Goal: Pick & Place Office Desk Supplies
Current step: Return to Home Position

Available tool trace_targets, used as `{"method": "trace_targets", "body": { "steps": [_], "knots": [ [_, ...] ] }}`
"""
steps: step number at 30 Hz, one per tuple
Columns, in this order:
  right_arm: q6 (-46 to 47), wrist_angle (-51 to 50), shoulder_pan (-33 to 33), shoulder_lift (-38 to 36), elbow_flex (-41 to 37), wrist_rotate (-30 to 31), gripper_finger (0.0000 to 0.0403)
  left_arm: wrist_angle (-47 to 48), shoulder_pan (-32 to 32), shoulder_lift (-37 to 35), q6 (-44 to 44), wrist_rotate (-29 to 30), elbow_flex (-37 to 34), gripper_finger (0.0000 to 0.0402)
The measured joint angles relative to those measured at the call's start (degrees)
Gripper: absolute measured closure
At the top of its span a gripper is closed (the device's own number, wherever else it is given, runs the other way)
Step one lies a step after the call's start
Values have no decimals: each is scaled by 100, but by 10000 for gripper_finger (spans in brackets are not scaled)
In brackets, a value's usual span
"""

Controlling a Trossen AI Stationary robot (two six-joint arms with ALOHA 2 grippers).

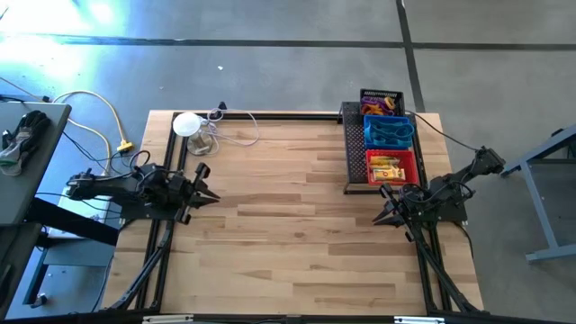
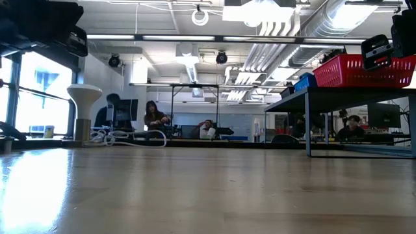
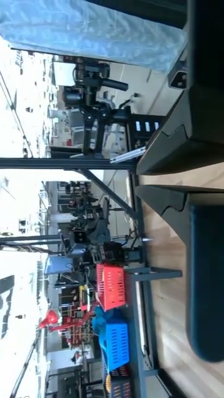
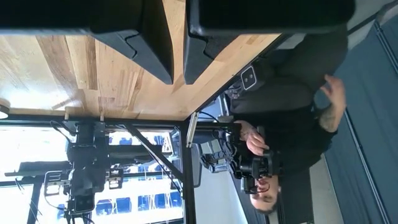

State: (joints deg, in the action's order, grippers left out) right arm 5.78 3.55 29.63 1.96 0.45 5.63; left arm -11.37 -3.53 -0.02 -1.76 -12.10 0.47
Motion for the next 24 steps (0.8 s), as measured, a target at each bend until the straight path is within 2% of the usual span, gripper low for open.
{"method": "trace_targets", "body": {
  "steps": [8, 24],
  "knots": [
    [0, 2, 0, 0, 0, 2, 380, 177, 4, 124, 98, 329, 2, 372],
    [0, -13, 0, 0, 0, 17, 380, 157, -13, 130, -13, 341, 4, 372]
  ]
}}
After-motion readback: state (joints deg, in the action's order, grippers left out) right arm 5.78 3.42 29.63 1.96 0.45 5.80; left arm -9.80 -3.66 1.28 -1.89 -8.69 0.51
